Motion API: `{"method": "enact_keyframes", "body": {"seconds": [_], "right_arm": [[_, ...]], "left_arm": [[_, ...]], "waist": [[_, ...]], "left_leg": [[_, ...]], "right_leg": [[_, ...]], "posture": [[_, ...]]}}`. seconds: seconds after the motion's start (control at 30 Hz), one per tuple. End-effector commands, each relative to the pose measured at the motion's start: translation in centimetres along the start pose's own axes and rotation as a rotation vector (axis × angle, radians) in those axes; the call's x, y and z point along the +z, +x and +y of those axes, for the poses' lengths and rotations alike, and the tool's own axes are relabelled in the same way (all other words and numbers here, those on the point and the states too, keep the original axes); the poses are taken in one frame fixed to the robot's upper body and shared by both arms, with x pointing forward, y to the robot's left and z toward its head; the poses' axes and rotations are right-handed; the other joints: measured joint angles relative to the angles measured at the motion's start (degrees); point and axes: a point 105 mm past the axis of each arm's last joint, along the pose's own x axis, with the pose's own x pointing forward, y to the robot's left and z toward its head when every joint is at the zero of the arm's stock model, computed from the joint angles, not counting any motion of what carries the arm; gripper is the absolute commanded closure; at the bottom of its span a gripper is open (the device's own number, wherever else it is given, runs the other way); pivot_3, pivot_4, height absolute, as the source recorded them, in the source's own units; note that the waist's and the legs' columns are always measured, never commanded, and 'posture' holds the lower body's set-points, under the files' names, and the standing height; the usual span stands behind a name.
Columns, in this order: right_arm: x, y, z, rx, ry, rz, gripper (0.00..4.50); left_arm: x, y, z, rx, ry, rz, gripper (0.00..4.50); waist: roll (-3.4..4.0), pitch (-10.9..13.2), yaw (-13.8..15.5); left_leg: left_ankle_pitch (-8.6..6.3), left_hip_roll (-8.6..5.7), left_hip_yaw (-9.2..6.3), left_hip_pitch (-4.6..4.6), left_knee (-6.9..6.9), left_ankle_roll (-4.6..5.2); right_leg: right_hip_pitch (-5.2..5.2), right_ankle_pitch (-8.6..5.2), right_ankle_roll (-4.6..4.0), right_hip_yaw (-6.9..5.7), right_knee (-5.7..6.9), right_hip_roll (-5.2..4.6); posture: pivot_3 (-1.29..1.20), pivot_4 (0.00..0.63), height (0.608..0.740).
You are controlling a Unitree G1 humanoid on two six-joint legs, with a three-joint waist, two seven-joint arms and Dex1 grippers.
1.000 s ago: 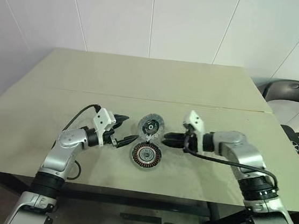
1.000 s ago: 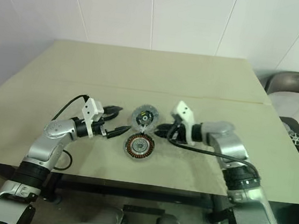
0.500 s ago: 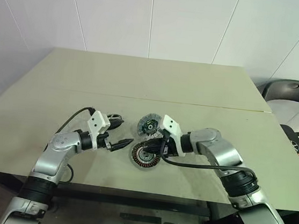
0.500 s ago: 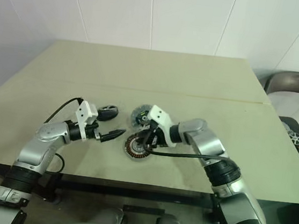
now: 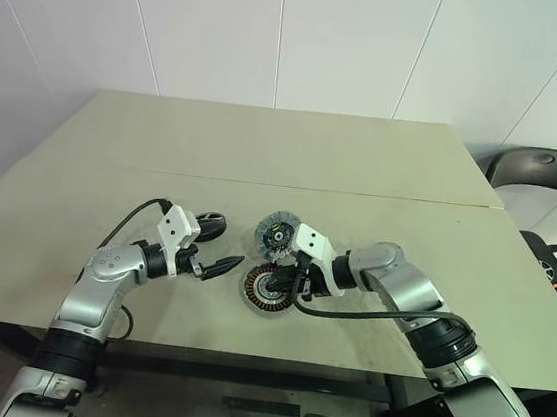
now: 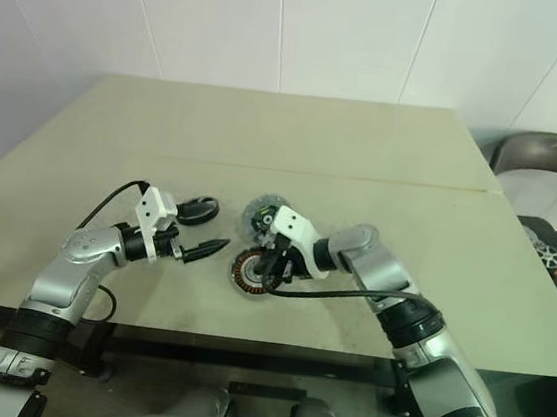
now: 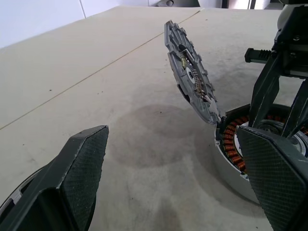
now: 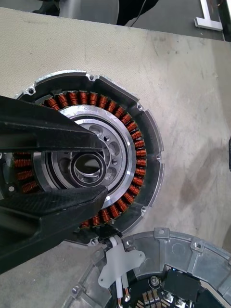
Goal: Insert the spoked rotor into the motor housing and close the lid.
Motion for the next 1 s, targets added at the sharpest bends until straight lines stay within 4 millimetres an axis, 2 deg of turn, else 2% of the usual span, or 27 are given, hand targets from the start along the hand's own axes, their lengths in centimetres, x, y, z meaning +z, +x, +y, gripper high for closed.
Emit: {"method": "enact_keyframes", "body": {"seconds": [0.03,0.47,0.83,0.93,1.0], "right_arm": [[0.1,0.1,0.1,0.005,-0.004,0.004,3.86],[0.1,0.6,0.6,0.026,0.001,0.002,3.86],[0.1,0.7,0.6,0.031,0.008,0.003,3.86],[0.3,0.6,0.7,0.037,0.014,-0.013,2.76],[1.2,0.3,0.7,0.048,0.037,-0.065,2.16]], "left_arm": [[0.6,-0.3,0.5,0.011,0.030,-0.021,0.00],[0.3,-0.4,0.3,0.014,0.028,-0.013,0.00],[0.9,-0.3,0.4,0.016,0.031,-0.014,0.00],[0.8,-0.4,0.6,0.017,0.030,-0.011,0.00],[0.7,-0.5,0.6,0.017,0.029,-0.009,0.00]], "waist": [[0.00,0.00,-0.01],[0.00,0.00,-0.03],[0.00,-0.01,-0.03],[0.00,-0.01,-0.03],[0.00,-0.01,-0.03]], "left_leg": [[0.00,0.00,0.00,0.00,0.00,0.00],[0.00,0.00,0.00,0.03,0.00,0.00],[0.00,0.00,0.00,0.04,0.02,0.00],[0.00,0.00,0.00,0.04,0.02,0.00],[0.00,0.00,0.00,0.04,0.02,0.00]], "right_leg": [[0.00,0.00,0.00,0.00,0.00,0.00],[0.00,0.00,0.00,0.00,0.02,0.01],[0.01,0.01,0.00,0.00,0.04,0.01],[0.01,0.01,0.00,0.00,0.04,0.01],[0.01,0.01,0.00,0.00,0.05,0.01]], "posture": [[0.00,0.000,0.740],[0.00,0.000,0.740],[0.00,0.000,0.740],[0.00,0.000,0.740],[0.00,0.000,0.740]]}}
